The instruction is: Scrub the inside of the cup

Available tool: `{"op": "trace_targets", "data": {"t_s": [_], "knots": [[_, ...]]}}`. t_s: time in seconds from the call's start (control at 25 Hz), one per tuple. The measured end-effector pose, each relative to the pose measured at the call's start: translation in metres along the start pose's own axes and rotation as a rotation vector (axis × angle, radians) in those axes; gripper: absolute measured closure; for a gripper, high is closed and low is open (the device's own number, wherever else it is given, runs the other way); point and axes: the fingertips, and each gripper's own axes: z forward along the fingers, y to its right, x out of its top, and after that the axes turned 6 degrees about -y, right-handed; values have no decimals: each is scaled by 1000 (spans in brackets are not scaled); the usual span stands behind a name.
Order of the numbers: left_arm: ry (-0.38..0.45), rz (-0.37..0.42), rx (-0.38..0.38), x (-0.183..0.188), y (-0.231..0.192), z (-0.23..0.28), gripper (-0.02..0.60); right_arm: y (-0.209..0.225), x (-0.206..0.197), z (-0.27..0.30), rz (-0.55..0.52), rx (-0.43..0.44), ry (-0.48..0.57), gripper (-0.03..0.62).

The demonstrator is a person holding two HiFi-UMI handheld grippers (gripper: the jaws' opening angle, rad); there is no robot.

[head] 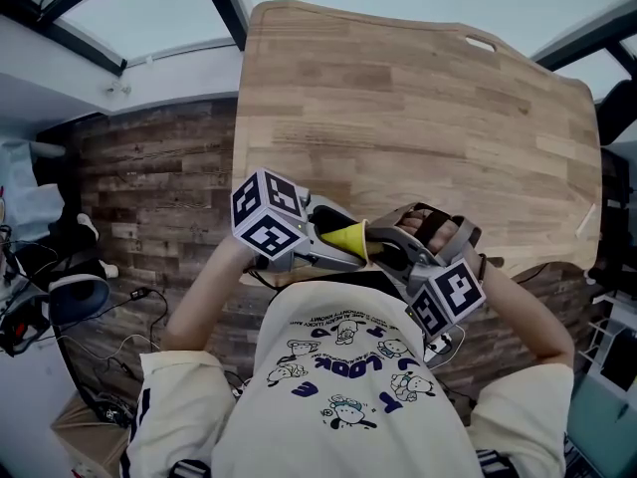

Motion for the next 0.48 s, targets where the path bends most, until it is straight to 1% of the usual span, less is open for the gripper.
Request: {"op": "trace_targets", "data": {"t_s": [0.2,0.48], "knots": [[34,-16,-19,4,2,-6,281,4,2,-3,25,-7,20,514],[40,-11,-21,3,5,-12,282,6,4,-5,53,-2,29,516]]}}
